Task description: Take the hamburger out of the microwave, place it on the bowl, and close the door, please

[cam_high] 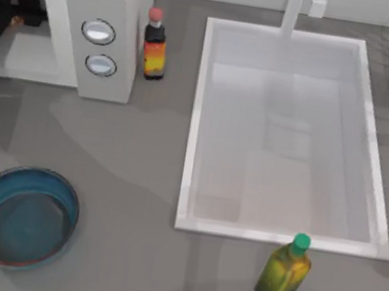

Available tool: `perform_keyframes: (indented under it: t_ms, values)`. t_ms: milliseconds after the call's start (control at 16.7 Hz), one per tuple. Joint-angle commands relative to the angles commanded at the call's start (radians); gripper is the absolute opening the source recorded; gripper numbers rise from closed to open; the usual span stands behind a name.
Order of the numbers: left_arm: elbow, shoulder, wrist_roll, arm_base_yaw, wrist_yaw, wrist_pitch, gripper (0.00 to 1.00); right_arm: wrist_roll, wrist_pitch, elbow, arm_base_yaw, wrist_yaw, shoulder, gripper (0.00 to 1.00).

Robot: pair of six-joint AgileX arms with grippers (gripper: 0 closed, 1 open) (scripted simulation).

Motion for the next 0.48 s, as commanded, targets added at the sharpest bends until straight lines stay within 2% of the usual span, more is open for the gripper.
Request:
perform_keyframes:
  t_ms: [480]
  values:
    - [-0.578,-0.207,0.012,0.05,0.046,0.335,0.0,0.0,0.0,0.0,0.0,0.0,0.0,1.0]
